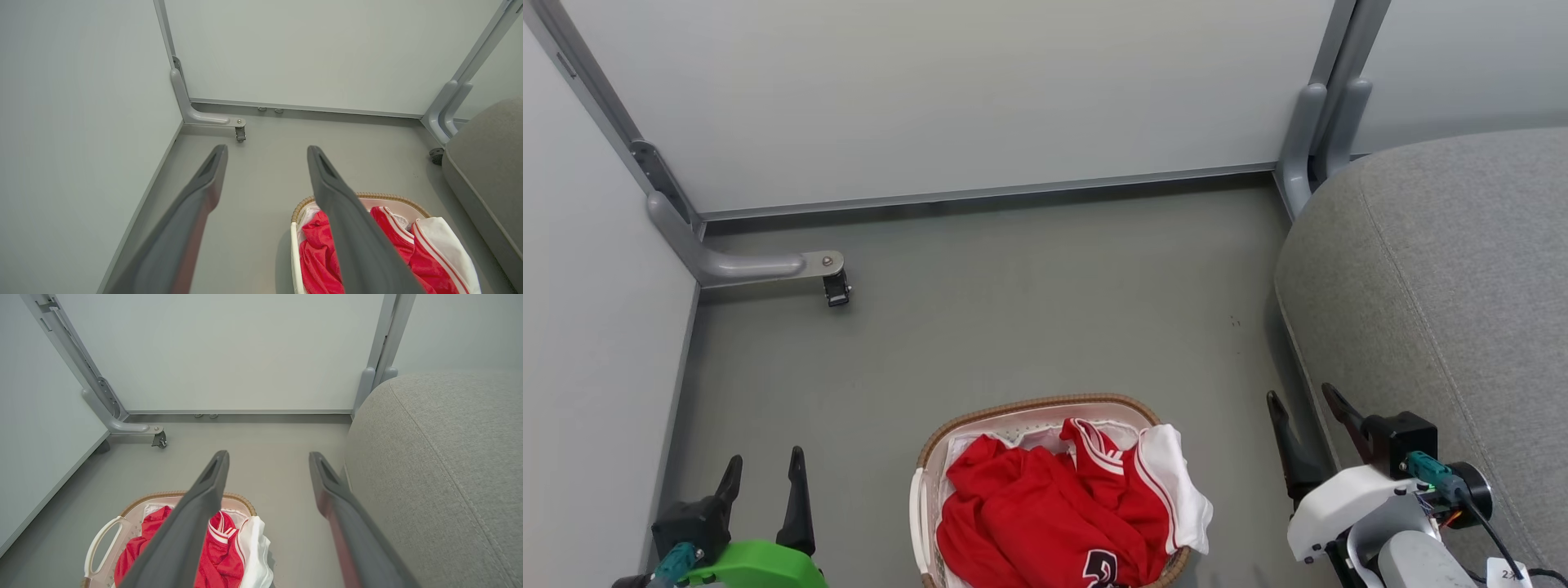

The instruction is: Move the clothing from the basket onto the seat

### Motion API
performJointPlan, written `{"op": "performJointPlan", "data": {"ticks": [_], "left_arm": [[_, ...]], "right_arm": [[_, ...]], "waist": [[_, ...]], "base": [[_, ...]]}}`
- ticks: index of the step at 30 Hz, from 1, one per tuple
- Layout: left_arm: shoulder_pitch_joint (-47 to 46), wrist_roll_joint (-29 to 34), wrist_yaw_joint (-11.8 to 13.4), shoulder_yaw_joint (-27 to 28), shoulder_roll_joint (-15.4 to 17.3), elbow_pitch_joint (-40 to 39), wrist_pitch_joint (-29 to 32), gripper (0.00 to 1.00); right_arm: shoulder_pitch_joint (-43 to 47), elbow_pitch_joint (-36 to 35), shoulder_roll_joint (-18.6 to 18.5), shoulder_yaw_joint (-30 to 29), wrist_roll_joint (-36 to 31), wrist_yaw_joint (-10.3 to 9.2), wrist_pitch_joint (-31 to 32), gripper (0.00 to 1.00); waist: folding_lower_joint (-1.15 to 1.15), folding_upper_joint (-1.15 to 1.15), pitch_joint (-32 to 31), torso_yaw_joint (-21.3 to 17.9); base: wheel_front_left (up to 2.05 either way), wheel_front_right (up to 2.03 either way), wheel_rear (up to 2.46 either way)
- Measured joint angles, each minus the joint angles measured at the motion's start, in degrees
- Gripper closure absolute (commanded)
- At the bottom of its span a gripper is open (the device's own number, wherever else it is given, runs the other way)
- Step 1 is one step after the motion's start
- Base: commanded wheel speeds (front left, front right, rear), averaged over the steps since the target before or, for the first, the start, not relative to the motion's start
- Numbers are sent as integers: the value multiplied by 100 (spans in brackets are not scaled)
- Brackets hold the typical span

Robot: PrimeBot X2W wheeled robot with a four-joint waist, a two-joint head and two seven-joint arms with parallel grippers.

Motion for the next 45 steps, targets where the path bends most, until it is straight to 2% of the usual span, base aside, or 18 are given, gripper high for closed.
{"op": "performJointPlan", "data": {"ticks": [16,23,36,45], "left_arm": [[160,604,0,18,-118,-15,-164,0],[152,561,0,-68,-130,-13,-178,0],[-402,247,0,-679,-49,-29,-186,0],[-1086,13,0,-1349,48,-19,-186,0]], "right_arm": [[84,160,80,-119,-701,1,-165,0],[44,135,93,-112,-738,1,-176,0],[-446,-110,134,-115,-834,2,-177,0],[-837,-407,143,1,-746,2,-177,0]], "waist": [[0,0,34,-10],[0,0,183,-35],[0,0,1009,-167],[0,0,1781,-370]], "base": [[0,0,0],[0,0,0],[0,0,0],[0,0,0]]}}
